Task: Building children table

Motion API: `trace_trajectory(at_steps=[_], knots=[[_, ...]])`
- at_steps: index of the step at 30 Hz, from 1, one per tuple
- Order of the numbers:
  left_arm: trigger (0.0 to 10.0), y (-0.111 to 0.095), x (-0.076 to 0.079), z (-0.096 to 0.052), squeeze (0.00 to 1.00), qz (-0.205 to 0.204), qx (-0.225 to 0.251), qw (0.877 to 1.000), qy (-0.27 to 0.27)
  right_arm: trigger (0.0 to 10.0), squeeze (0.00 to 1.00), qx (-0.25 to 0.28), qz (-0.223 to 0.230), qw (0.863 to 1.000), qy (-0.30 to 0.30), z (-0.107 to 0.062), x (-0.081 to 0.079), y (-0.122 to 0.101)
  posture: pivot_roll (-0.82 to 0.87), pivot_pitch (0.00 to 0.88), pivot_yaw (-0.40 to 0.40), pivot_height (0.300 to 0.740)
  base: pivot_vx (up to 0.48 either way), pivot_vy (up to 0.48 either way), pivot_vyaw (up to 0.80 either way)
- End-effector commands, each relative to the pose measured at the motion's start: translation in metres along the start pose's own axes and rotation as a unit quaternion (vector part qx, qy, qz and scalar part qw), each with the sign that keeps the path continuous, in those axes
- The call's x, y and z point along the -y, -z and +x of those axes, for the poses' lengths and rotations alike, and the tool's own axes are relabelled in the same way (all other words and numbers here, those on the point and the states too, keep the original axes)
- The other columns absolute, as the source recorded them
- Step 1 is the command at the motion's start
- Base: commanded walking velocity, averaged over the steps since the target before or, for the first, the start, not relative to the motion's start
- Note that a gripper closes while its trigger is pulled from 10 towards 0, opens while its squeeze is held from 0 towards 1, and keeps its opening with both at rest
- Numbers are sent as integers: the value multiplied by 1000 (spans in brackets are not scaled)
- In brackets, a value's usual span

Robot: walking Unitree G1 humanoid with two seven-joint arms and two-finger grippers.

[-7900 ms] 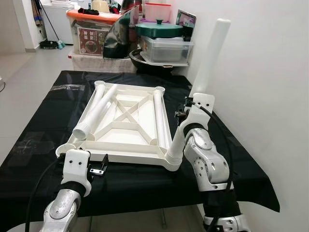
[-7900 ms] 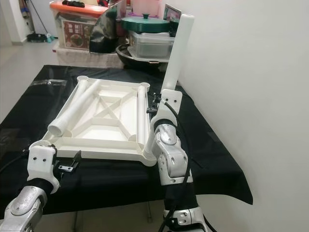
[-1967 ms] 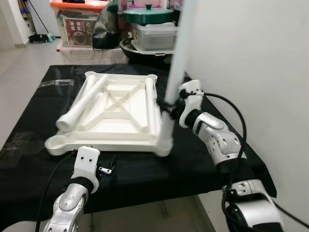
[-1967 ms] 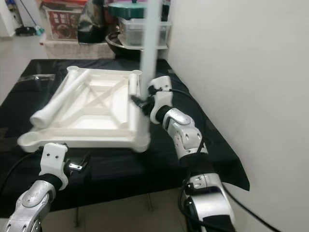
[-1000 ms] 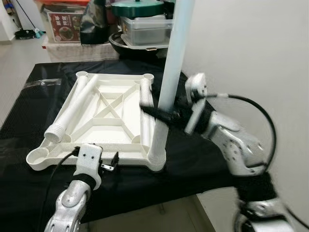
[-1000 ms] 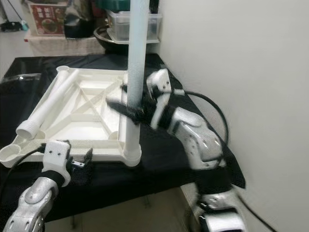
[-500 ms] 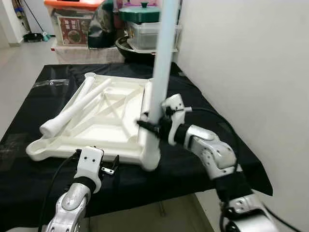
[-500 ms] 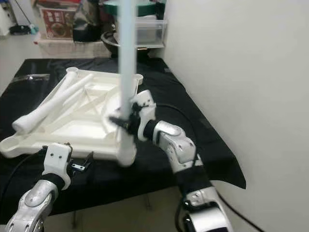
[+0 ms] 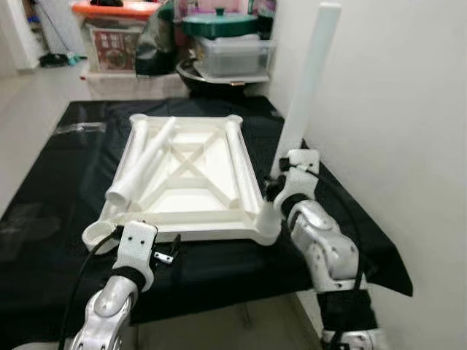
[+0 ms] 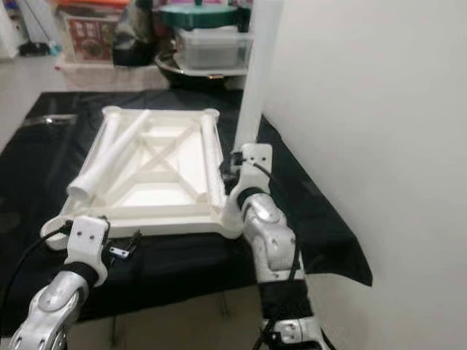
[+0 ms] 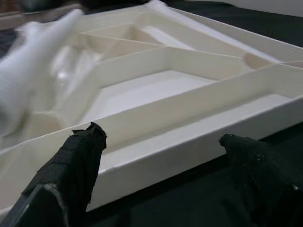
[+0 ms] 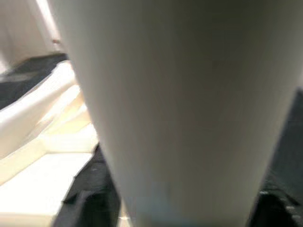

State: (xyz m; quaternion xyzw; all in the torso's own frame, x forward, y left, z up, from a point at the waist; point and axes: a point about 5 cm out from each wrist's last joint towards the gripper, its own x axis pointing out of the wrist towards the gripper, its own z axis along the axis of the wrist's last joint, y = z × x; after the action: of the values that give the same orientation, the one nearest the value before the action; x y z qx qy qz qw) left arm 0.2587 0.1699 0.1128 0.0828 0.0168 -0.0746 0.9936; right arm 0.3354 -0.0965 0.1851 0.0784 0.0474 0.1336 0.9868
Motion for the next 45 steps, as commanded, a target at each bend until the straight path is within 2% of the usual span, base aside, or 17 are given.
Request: trace_trajectory(at_steps=[1, 2, 7, 11, 16, 17, 18, 19, 21, 23, 26, 29, 35, 36, 40, 41, 45], knots=[[10000, 3, 1, 1, 0, 2, -7, 1000, 4, 10000, 1000, 5, 5, 998, -59, 5, -9, -8, 112, 0, -82, 740, 0, 0, 0], [10000, 3, 1, 2, 0, 3, -6, 1000, 4, 10000, 0, 17, 4, 993, -115, 7, -12, -18, 109, 0, -84, 740, 0, 0, 0], [10000, 2, 1, 3, 0, 3, -5, 1000, 3, 10000, 0, 43, 9, 969, -244, 2, -16, -37, 116, 0, -94, 740, 0, 0, 0], [10000, 2, 1, 3, 0, 2, -3, 1000, -1, 10000, 0, 47, -35, 878, -474, -34, -27, -46, 123, 0, -105, 740, 0, 0, 0], [10000, 3, 3, 0, 0, 1, -4, 1000, -2, 10000, 0, 11, -28, 868, -496, -37, -38, -28, 137, 0, -117, 740, 0, 0, 0], [10000, 3, 2, -1, 0, 1, -5, 1000, -3, 2784, 0, 2, -21, 879, -476, -32, -42, -20, 145, 0, -118, 740, 0, 0, 0], [10000, 3, 2, -1, 0, 1, -5, 1000, -3, 2784, 0, 2, -21, 879, -476, -32, -42, -20, 145, 0, -118, 740, 0, 0, 0], [10000, 3, 1, -2, 0, 2, -6, 1000, -5, 0, 0, -15, -14, 905, -425, -21, -39, -9, 141, 0, -111, 740, 0, 0, 0], [10000, 3, 0, -3, 0, 2, -7, 1000, -6, 0, 0, -23, -12, 918, -397, -16, -36, -4, 141, 0, -111, 740, 0, 0, 0], [10000, 4, -1, -3, 0, 5, -9, 1000, -4, 0, 0, -50, 3, 974, -221, 4, -10, 7, 127, 0, -100, 740, 0, 0, 0], [10000, 5, -1, -3, 0, 5, -10, 1000, -4, 0, 0, -57, 4, 981, -186, 6, -2, 10, 127, 0, -100, 740, 0, 0, 0], [10000, 3, 2, 0, 0, 5, -8, 1000, 1, 0, 0, -68, -5, 997, 44, 8, 40, 21, 122, 0, -96, 740, 0, 0, 0], [10000, 2, 4, 1, 0, 4, -6, 1000, 4, 0, 0, -56, -56, 992, 101, -5, 36, 20, 118, 0, -88, 740, 0, 0, 0], [10000, 3, 4, 0, 0, 4, -7, 1000, 5, 10000, 0, -58, -70, 993, 81, -8, 24, 20, 115, 0, -88, 740, 0, 0, 0], [10000, 3, 4, 1, 0, 6, -8, 1000, 7, 10000, 0, -39, -66, 996, 41, -8, 2, 14, 116, 0, -88, 740, 0, 0, 0], [10000, 3, 4, 1, 0, 6, -8, 1000, 6, 10000, 729, -31, -63, 997, 29, -7, 0, 12, 118, 0, -91, 740, 0, 0, 0], [10000, 2, 4, 1, 0, 5, -6, 1000, 6, 10000, 1000, -16, -50, 998, 15, -6, -2, 6, 122, 0, -94, 740, 0, 0, 0]])
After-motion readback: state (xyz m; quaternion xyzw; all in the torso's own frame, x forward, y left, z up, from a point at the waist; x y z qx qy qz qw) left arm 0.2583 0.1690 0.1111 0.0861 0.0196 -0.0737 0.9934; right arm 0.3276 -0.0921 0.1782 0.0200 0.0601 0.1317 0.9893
